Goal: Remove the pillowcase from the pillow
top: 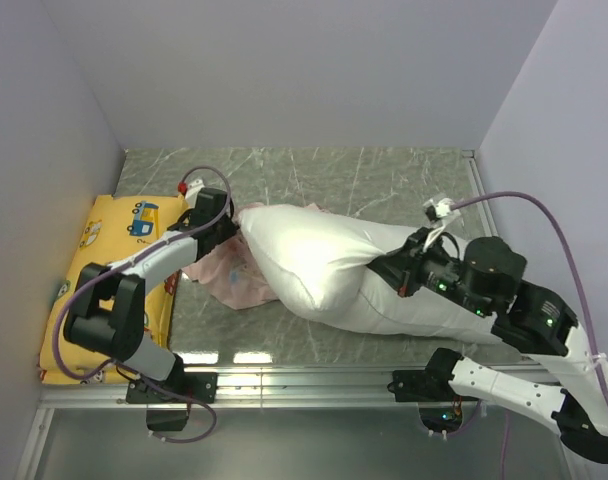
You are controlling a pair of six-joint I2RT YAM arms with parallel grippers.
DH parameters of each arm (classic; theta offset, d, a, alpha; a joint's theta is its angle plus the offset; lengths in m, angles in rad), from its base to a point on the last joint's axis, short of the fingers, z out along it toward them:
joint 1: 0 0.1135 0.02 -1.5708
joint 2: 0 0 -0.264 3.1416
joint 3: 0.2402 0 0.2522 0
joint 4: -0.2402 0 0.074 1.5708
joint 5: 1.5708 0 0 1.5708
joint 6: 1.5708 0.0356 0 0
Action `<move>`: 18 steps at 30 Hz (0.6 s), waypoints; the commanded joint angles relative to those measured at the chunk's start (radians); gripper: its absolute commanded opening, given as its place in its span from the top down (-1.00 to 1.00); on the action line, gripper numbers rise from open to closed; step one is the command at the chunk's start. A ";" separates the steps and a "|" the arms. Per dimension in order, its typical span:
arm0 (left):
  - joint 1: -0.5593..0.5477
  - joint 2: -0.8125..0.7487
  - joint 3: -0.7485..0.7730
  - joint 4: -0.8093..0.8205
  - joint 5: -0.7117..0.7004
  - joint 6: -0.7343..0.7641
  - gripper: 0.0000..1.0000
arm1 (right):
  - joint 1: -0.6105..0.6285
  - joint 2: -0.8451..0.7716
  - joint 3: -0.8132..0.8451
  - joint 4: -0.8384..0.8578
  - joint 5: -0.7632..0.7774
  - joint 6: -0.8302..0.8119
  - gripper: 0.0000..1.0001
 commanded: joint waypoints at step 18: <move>0.004 -0.167 -0.041 0.078 0.192 0.068 0.59 | -0.006 0.229 0.098 0.541 0.590 -0.040 1.00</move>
